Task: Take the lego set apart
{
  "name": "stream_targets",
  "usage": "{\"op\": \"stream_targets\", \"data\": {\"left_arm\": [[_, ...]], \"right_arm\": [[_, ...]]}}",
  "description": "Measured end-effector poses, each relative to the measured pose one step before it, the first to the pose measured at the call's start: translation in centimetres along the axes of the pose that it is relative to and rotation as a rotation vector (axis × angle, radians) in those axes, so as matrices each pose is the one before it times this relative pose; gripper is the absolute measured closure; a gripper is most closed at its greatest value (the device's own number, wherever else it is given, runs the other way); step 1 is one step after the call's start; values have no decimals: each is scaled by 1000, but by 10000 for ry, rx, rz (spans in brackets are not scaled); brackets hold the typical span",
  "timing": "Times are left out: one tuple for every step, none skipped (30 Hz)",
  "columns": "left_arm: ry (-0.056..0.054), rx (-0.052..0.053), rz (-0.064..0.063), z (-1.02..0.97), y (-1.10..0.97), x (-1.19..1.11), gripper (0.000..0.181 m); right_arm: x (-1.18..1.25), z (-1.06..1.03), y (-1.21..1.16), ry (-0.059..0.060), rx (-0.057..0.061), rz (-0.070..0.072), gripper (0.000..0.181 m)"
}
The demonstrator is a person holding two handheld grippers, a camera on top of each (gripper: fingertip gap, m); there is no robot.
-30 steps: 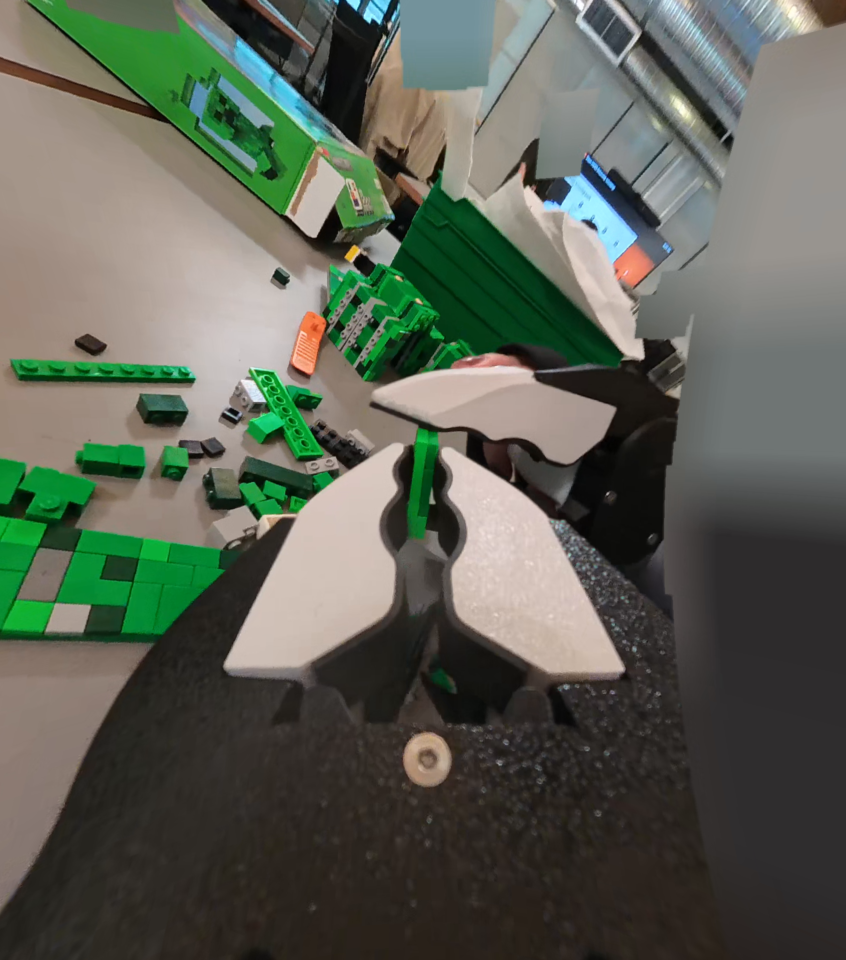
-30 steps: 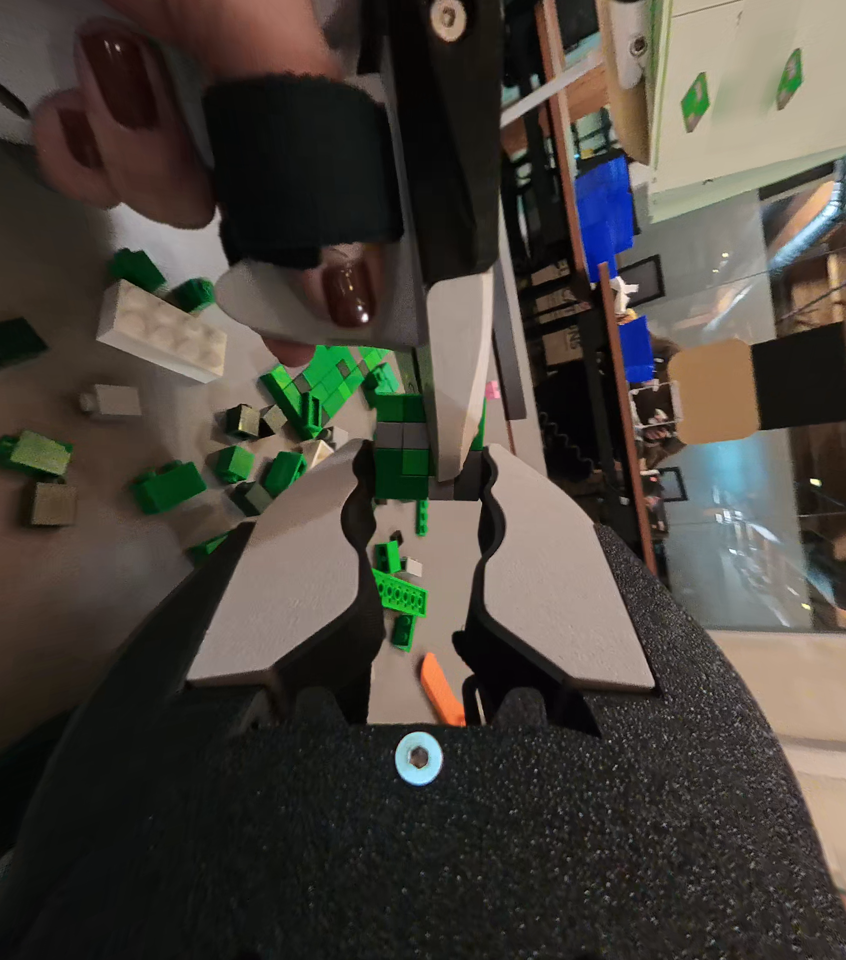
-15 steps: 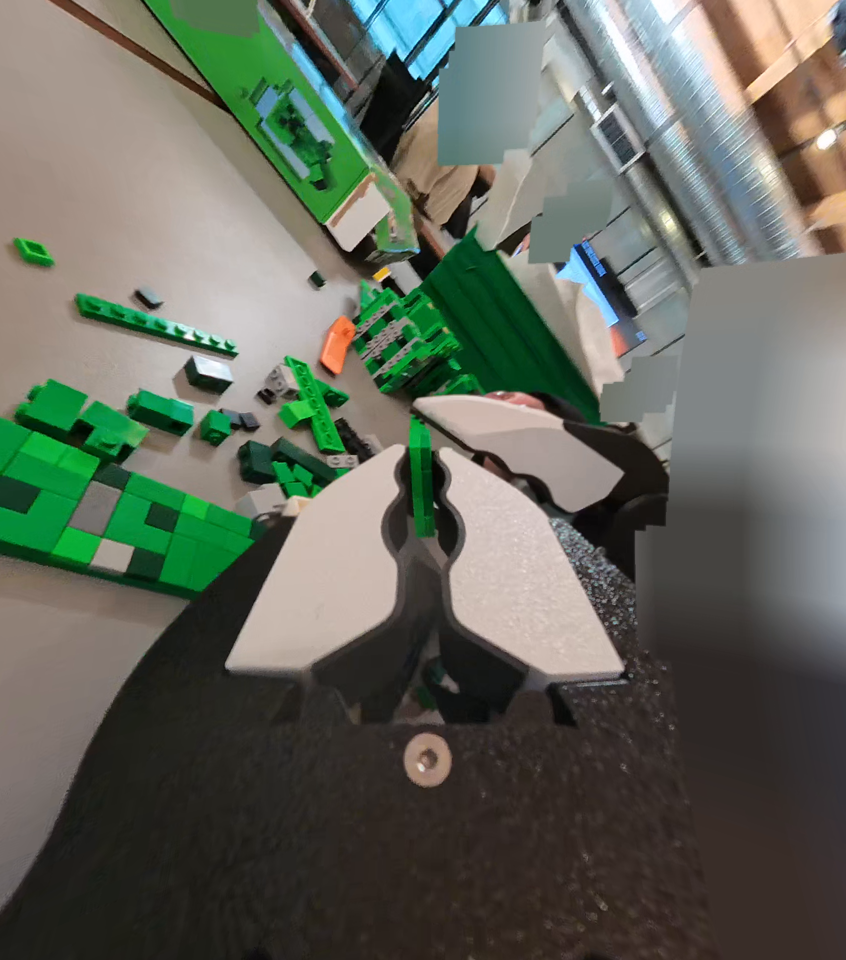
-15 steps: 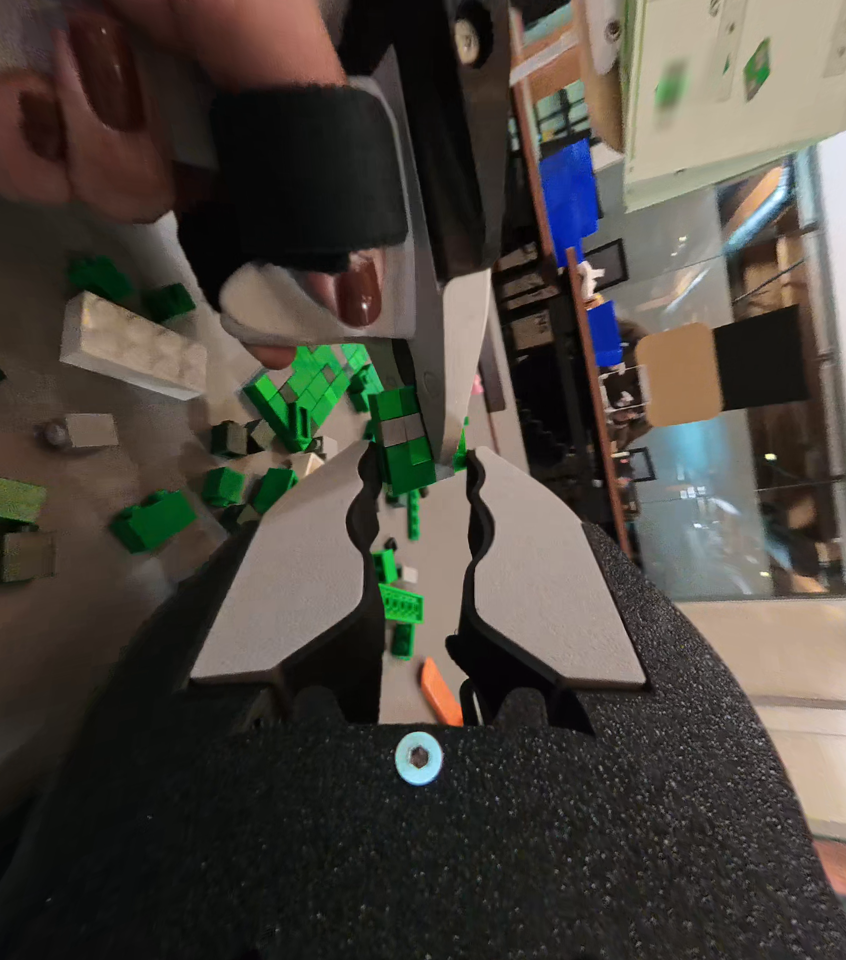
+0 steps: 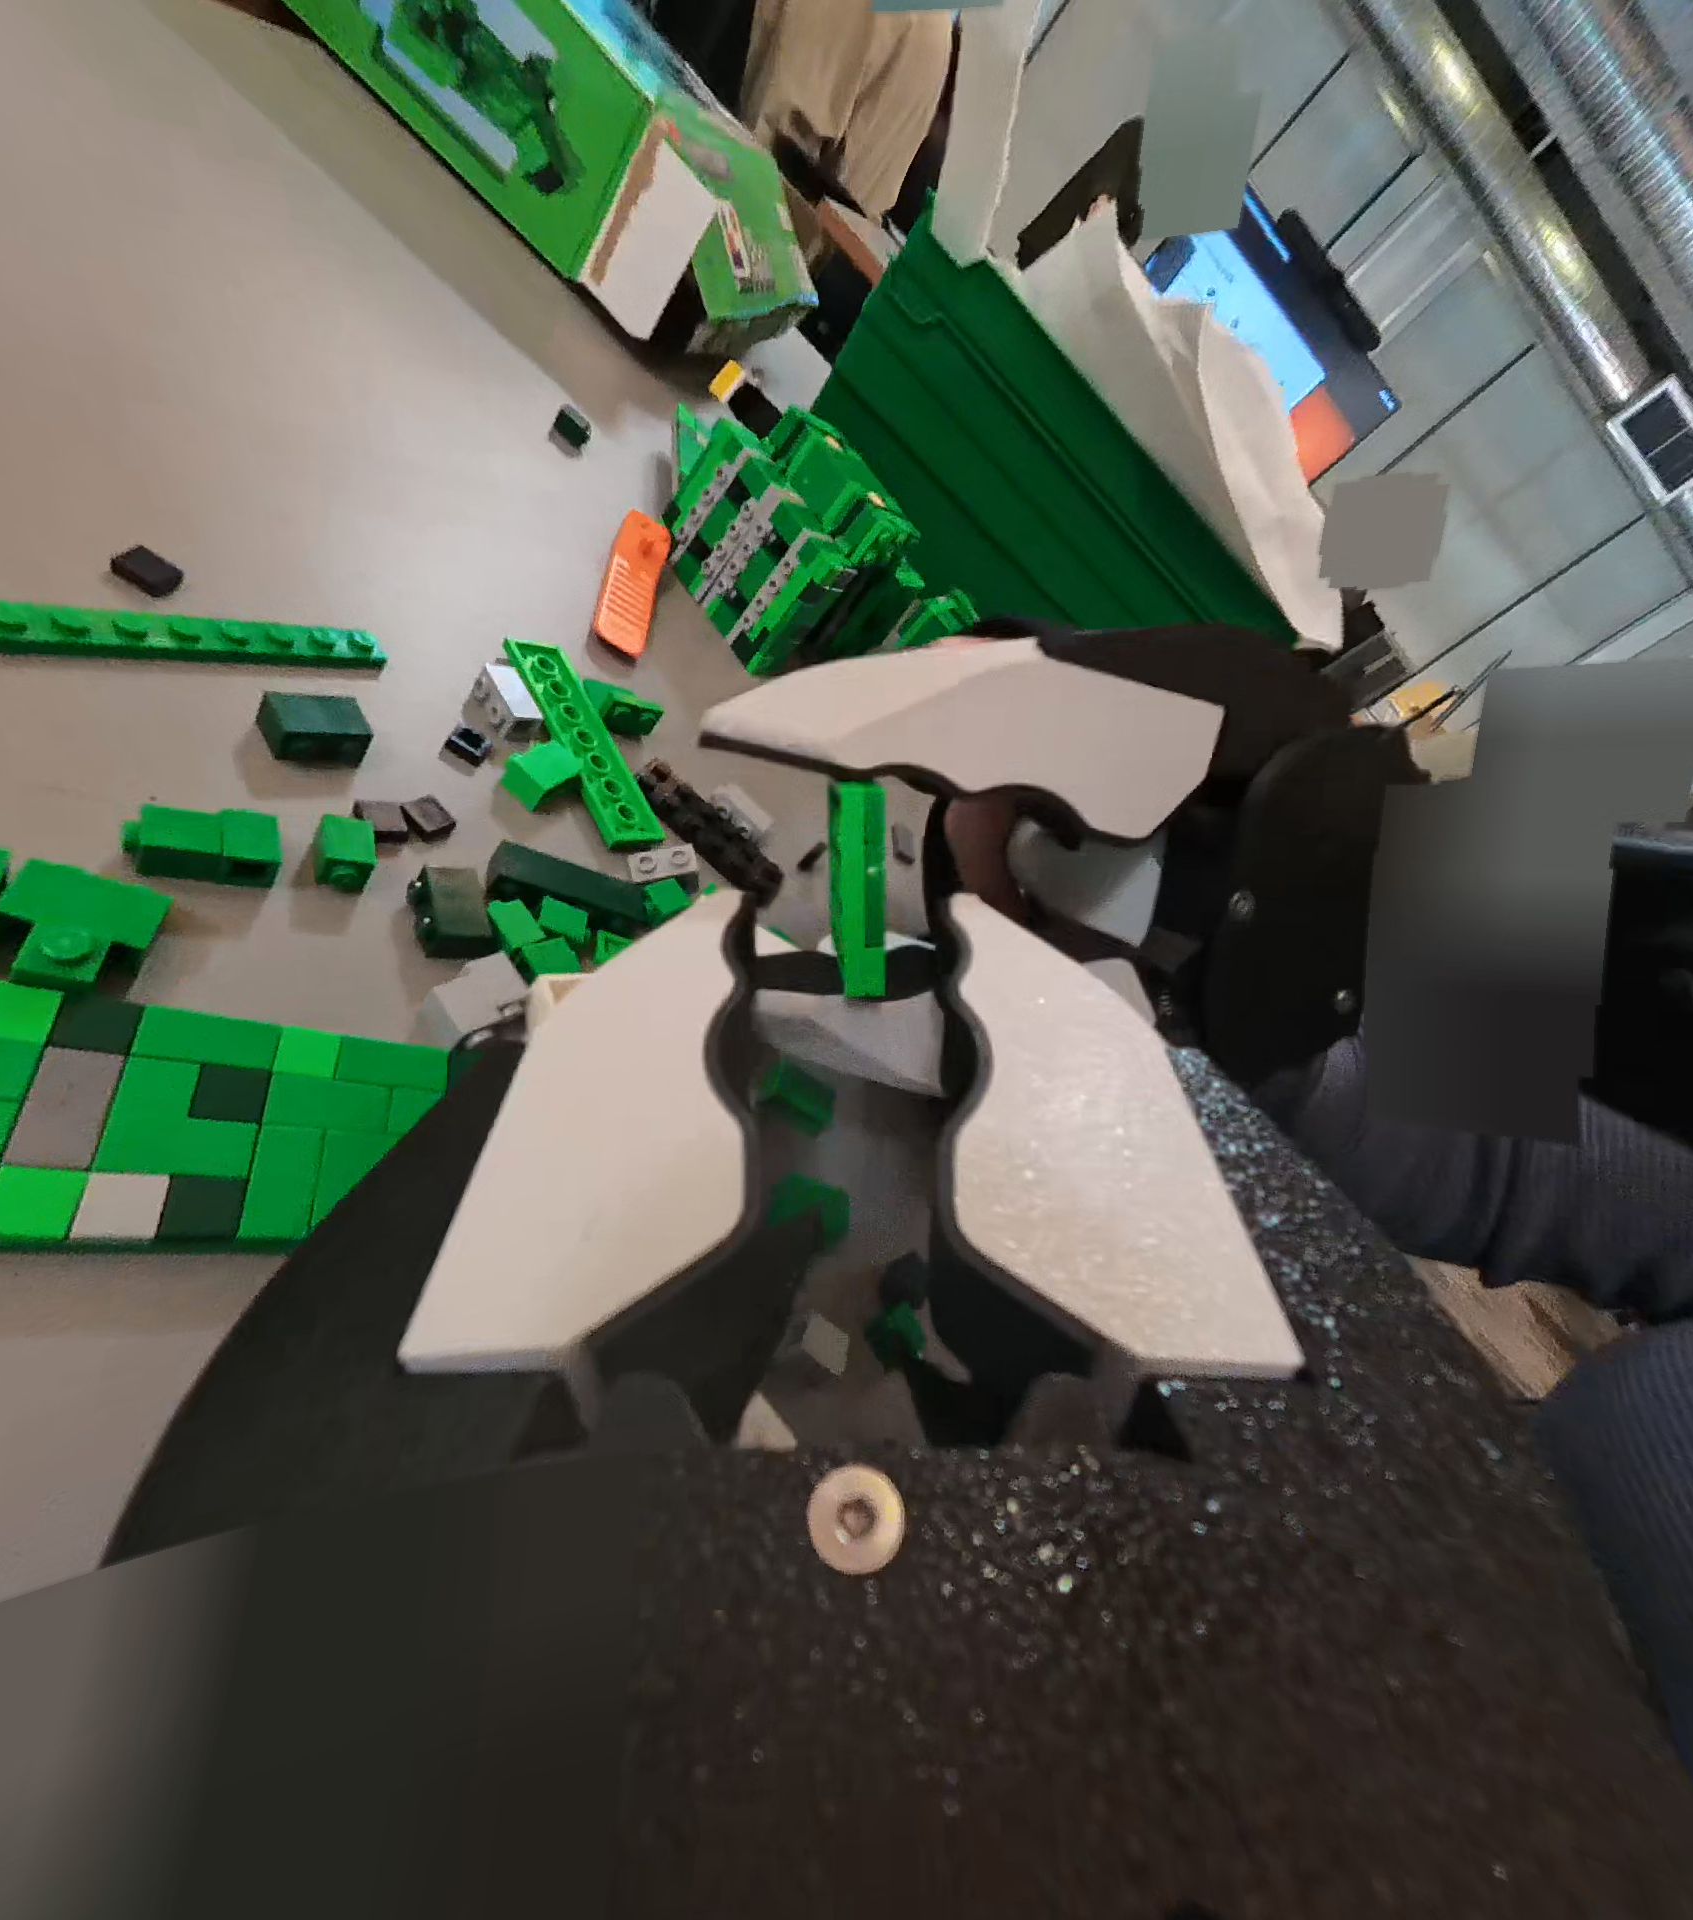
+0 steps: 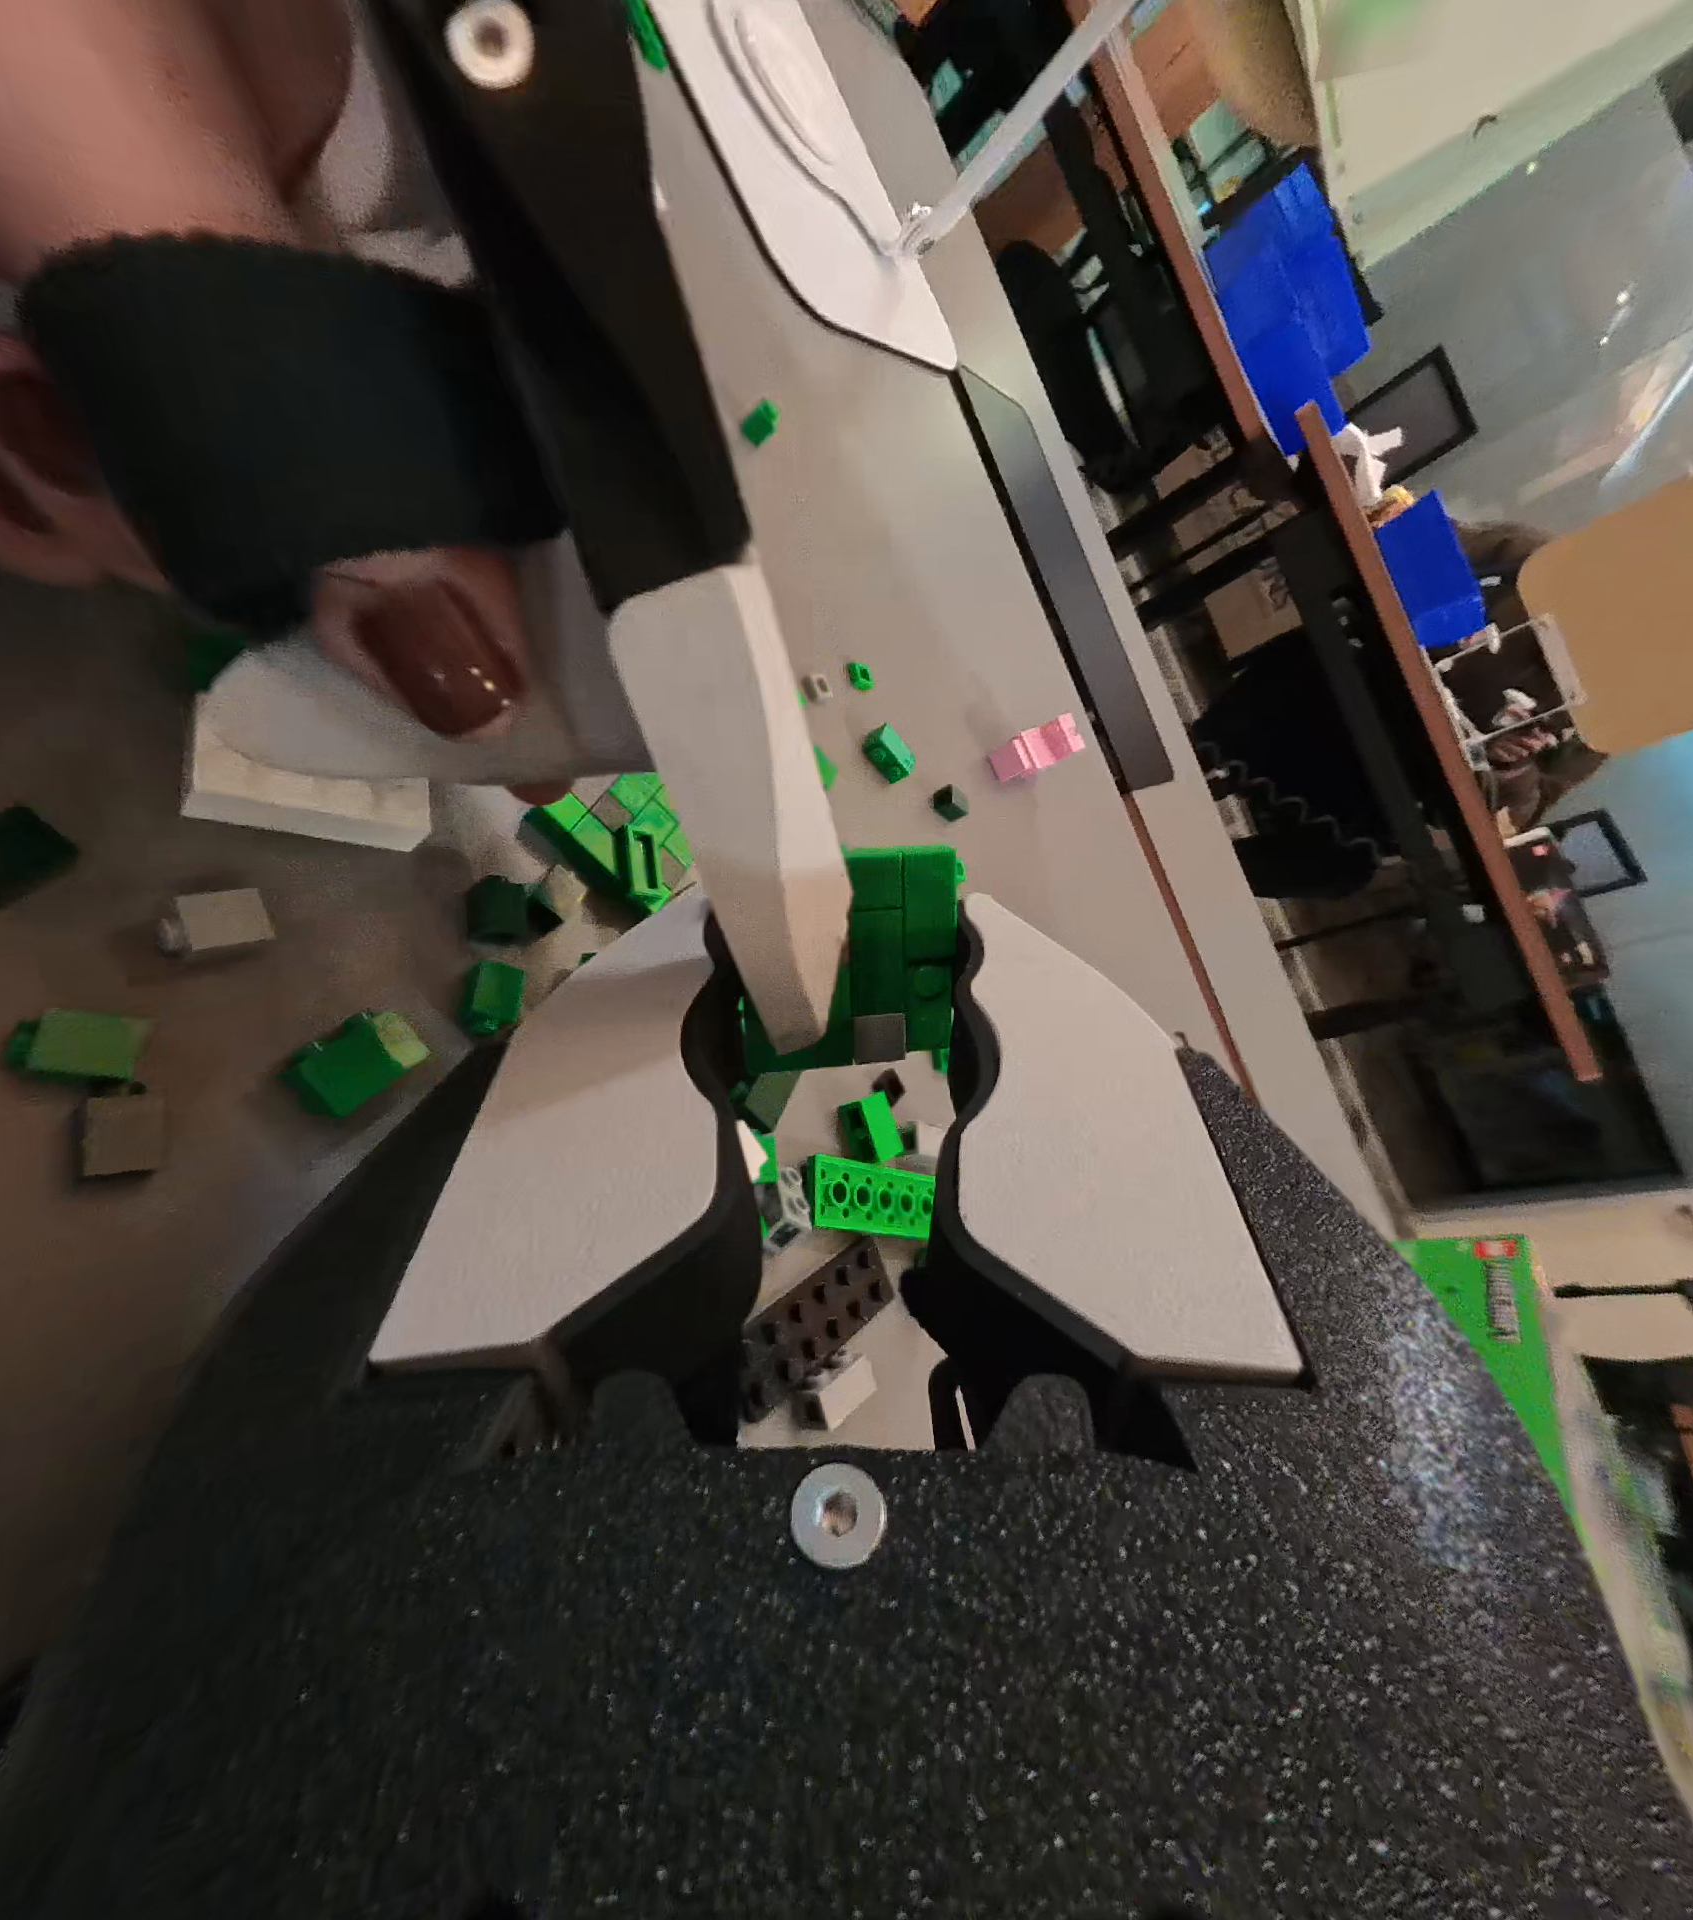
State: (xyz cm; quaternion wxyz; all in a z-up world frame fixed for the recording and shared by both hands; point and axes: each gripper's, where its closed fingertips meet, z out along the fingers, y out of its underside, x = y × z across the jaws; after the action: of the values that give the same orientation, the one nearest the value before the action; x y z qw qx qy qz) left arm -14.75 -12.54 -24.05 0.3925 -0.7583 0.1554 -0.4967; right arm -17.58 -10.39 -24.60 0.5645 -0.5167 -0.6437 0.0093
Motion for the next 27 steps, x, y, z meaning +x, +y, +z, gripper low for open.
{"op": "stream_targets", "data": {"left_arm": [[58,3,73,12,-30,121,150],[147,24,202,48,-27,317,160],[-67,79,240,76,-111,84,170],[-281,55,310,24,-44,-186,174],[-84,-6,188,20,-11,131,175],[-65,-60,149,-24,8,117,175],[-101,-120,69,-28,72,16,175],[-116,-31,65,-41,-2,-42,175],[-102,-50,54,-66,23,-39,175],[-80,14,94,-72,-46,1,175],[-77,94,66,-58,-170,54,175],[-106,54,86,-45,-140,48,175],[-88,45,57,-29,-133,37,175],[10,92,-98,-17,-109,40,175],[121,113,-217,-26,-42,-3,175],[121,59,-239,-37,51,-79,175],[18,-7,-136,-40,120,-152,175],[1,-6,-133,-16,59,-126,175],[9,18,-111,-6,13,-80,175],[-26,-35,-78,5,51,-84,175],[-5,-24,-83,16,52,-81,175],[46,-14,-138,-5,63,-55,175],[32,-32,-128,-5,79,-83,175],[7,-18,-72,-7,27,-67,175],[-15,-17,-67,-6,38,-65,175],[-20,-41,-57,6,67,-86,175],[-21,-27,-52,11,55,-85,175]], "right_arm": [[-26,-23,-8,-94,92,211,146],[-32,-33,-15,-65,63,73,146],[20,-45,-22,9,47,-42,146],[93,-37,-46,77,41,-107,146],[109,-68,-108,127,79,-169,146],[32,-96,-234,86,138,-157,146],[-60,-51,-229,17,95,-80,144],[-60,20,-83,11,-32,-68,142],[73,31,-1,100,-67,-136,145],[104,-6,-78,98,-10,-154,145],[164,-31,-100,136,2,-98,145],[172,-47,-77,153,-21,-117,146],[172,-34,-42,197,-59,-201,145],[93,-15,1,180,-130,-244,145],[70,25,31,200,-177,-302,146],[-34,74,71,164,-192,-342,146],[-101,115,61,97,-144,-247,145],[-68,107,48,86,-84,-168,145],[-25,83,53,84,-77,-151,145],[-44,90,82,70,-98,-122,145],[-49,71,79,60,-88,-102,145],[-69,74,62,30,-67,-95,145],[-103,74,52,5,-63,-82,145],[-52,67,42,42,-48,-101,145],[-48,75,30,12,-36,-67,145],[-110,64,40,-45,-17,17,145],[-88,54,26,-25,-26,-22,145]]}}
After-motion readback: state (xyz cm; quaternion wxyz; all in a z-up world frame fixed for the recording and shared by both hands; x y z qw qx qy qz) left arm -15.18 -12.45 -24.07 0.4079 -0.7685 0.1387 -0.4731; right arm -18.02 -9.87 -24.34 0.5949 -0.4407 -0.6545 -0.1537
